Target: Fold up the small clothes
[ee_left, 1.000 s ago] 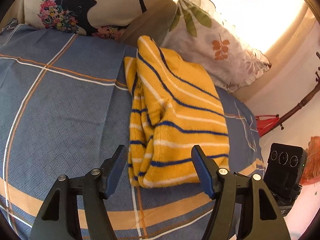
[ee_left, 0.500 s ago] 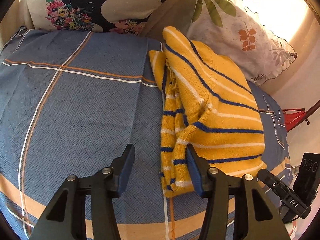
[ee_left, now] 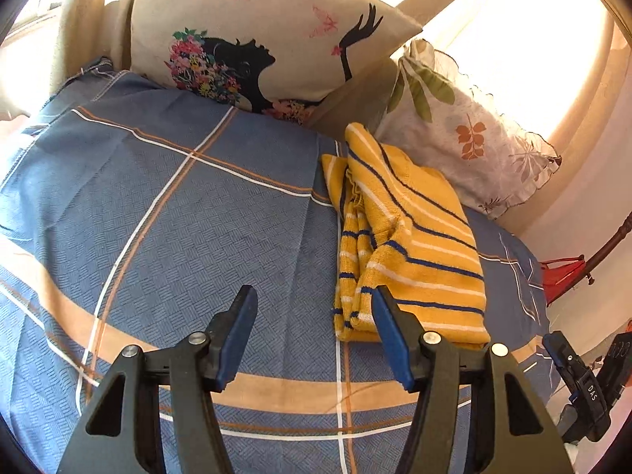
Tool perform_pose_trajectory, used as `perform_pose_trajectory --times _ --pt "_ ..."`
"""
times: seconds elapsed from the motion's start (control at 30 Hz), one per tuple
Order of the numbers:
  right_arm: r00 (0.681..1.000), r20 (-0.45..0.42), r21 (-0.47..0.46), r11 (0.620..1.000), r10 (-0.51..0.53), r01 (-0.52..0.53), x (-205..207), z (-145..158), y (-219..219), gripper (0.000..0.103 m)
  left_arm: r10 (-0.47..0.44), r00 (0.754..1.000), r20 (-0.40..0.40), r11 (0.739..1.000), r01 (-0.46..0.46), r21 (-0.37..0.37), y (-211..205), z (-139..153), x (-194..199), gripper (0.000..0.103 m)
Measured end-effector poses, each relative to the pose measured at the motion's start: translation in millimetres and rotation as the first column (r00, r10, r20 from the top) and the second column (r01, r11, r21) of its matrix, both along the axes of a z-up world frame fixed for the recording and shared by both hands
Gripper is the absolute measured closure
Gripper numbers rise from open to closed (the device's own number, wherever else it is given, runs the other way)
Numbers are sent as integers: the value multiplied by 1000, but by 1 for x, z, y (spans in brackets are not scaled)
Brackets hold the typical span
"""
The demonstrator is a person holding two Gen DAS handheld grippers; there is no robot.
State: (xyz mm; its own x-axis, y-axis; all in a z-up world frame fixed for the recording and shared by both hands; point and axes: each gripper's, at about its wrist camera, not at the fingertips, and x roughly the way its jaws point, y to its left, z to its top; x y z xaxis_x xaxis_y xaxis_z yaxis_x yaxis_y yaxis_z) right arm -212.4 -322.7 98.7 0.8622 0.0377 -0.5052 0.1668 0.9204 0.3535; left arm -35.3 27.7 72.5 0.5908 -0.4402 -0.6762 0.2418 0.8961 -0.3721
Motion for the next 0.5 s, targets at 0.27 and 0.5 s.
perform_pose_trajectory --times 0.27,0.5 --pt "984 139 52 994 -107 101 -25 17 -6 0 113 944 309 979 -159 128 -8 43 -75 10" --pt "982 147 -31 992 -118 124 -46 17 10 0 177 881 439 951 -267 154 -10 65 -122 0"
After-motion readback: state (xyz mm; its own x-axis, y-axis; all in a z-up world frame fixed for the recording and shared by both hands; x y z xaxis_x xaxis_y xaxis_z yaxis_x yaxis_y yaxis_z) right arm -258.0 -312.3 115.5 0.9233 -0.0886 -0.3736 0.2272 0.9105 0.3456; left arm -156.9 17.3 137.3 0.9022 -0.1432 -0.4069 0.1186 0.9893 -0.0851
